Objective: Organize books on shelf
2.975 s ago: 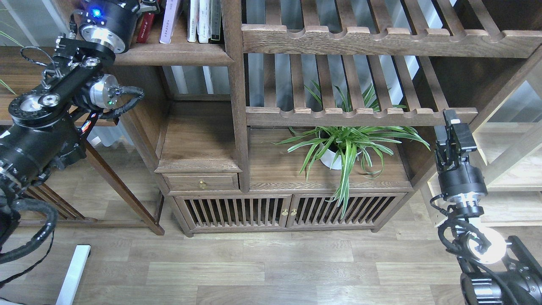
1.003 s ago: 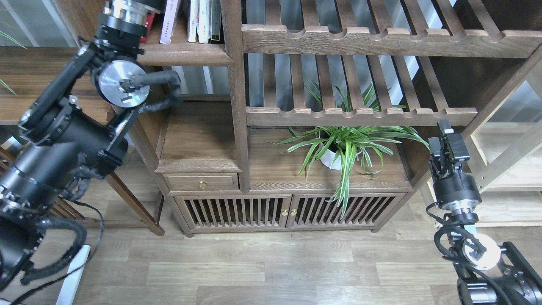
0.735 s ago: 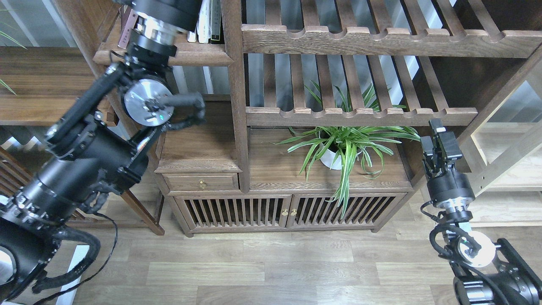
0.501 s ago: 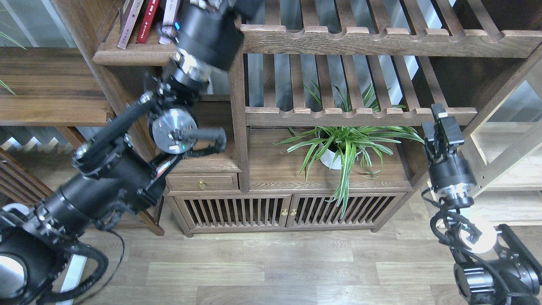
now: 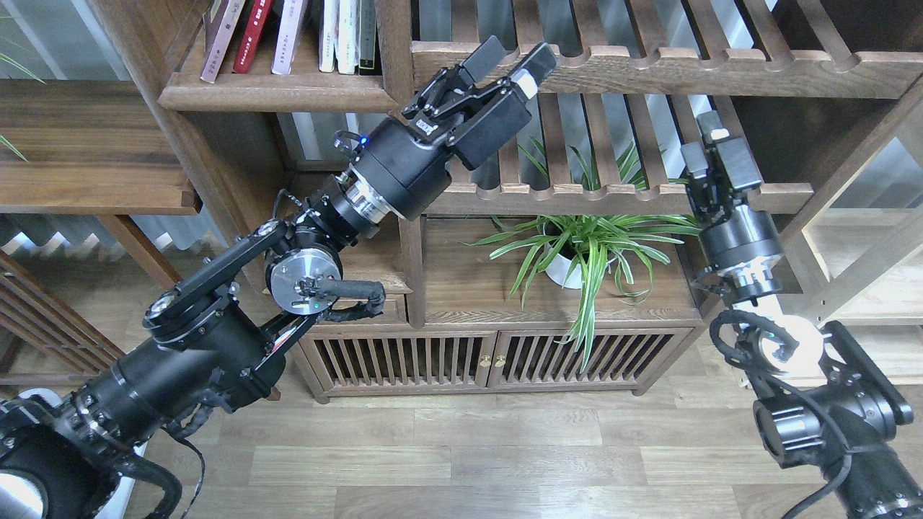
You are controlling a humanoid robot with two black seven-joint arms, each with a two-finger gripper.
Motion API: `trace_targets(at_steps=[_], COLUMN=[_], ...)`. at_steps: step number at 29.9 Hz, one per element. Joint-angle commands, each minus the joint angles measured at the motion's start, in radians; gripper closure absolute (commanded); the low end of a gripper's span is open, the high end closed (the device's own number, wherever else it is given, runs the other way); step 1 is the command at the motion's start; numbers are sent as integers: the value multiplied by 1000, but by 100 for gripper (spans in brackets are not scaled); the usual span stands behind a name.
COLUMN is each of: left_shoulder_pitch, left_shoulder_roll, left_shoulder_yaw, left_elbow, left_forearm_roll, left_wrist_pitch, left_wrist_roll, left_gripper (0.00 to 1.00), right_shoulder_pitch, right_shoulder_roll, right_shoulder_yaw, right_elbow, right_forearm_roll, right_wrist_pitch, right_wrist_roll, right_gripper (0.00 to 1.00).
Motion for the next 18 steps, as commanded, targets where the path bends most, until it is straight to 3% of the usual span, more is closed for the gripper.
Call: trace_targets(at_steps=[1,7,12,18], left_shoulder_pitch=[5,17,39,48], left_shoulder_roll=[0,0,0,0], left_shoulder_yaw=[2,7,7,7], left_elbow=[6,10,7,7], left_forearm_roll=[0,0,-1,-1], left_wrist_pitch=[1,1,-5,-5], left_wrist_roll=[32,46,95,97], left_gripper=[1,1,1,1], right_shoulder_pitch=[20,49,72,78], right_shoulder_roll=[7,17,20,36], right_shoulder_yaw=[-35,-50,-63,-63], right_elbow=[21,48,48,48], right_forearm_roll=[0,-1,-4,-4], right_wrist_pitch=[0,0,0,0], right_wrist_roll=[-8,-11,-11,-11], right_gripper=[19,19,19,19])
